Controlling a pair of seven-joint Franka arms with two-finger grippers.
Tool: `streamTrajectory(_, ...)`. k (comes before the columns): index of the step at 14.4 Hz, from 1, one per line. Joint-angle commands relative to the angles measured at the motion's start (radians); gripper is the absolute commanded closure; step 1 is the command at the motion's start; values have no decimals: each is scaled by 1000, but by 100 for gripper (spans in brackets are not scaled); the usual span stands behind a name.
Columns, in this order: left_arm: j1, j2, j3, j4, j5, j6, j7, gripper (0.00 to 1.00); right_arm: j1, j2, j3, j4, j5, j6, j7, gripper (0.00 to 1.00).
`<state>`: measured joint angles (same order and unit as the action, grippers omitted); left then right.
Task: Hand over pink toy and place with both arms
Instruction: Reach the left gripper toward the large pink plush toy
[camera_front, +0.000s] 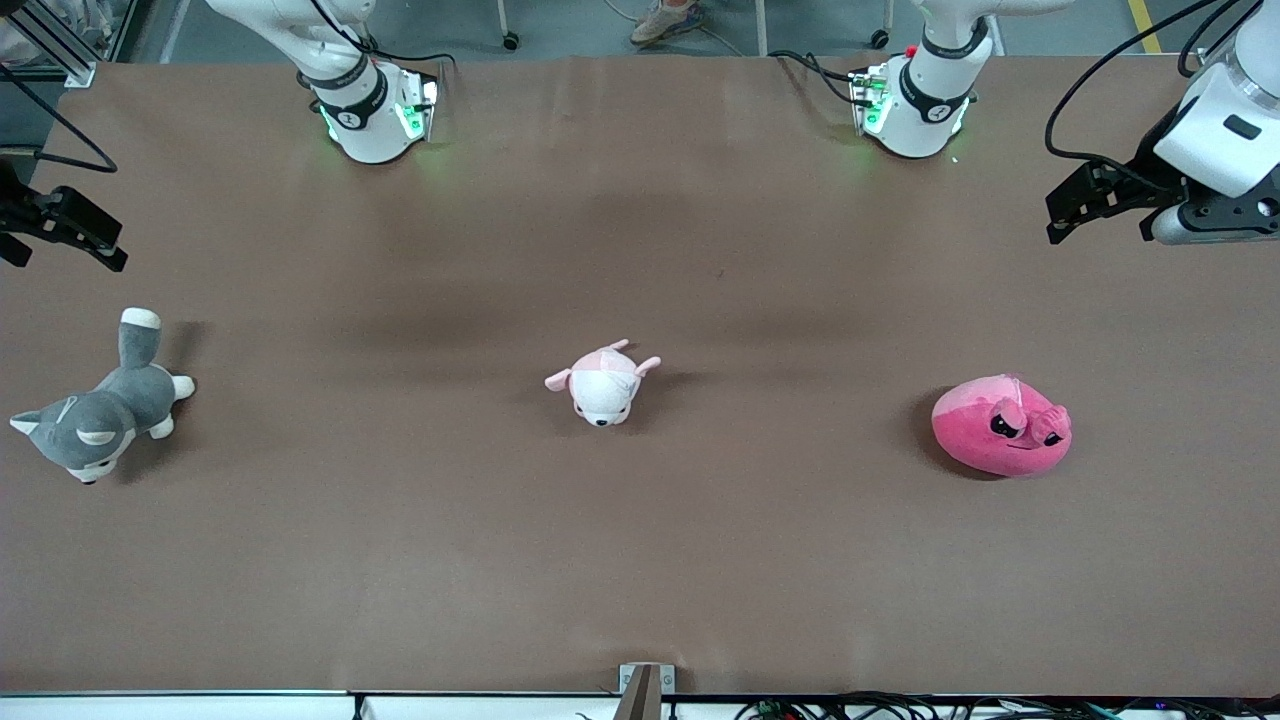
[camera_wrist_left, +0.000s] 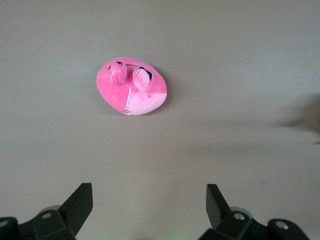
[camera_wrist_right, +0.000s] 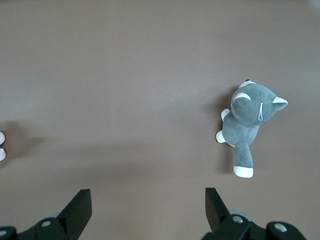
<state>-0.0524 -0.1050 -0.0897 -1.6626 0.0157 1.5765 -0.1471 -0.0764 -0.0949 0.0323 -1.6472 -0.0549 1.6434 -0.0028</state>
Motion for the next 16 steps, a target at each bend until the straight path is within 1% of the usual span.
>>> streamTrajectory(1, 8, 11, 2, 30, 6, -23, 26, 0, 0, -19, 0, -16, 4, -4, 1, 0)
streamTrajectory(2, 16, 13, 2, 34, 6, -23, 32, 0, 0, -19, 0, -16, 4, -4, 1, 0)
streamTrajectory(5, 31, 63, 5, 58, 4, -21, 110, 0, 0, -19, 0, -17, 6, -4, 1, 0)
streamTrajectory(7, 63, 135, 22, 102, -5, -16, 155, 0, 0, -17, -2, -16, 7, -10, 1, 0)
streamTrajectory(8, 74, 163, 22, 109, -6, -7, 159, 0, 1, -14, -2, -11, 7, -8, 1, 0)
streamTrajectory(11, 112, 240, 22, 93, 7, 85, 164, 0, 1, -13, -2, 9, 7, -11, 3, 0)
streamTrajectory(13, 118, 268, 24, 67, 7, 156, 165, 0, 3, -13, 1, 12, 7, -8, 1, 0)
streamTrajectory(15, 163, 297, 21, 11, 4, 265, 165, 0, 4, -13, 1, 14, 9, -10, 4, 0)
streamTrajectory(16, 164, 313, 21, -24, 1, 325, 164, 0, 4, -13, 1, 14, 9, -10, 4, 0)
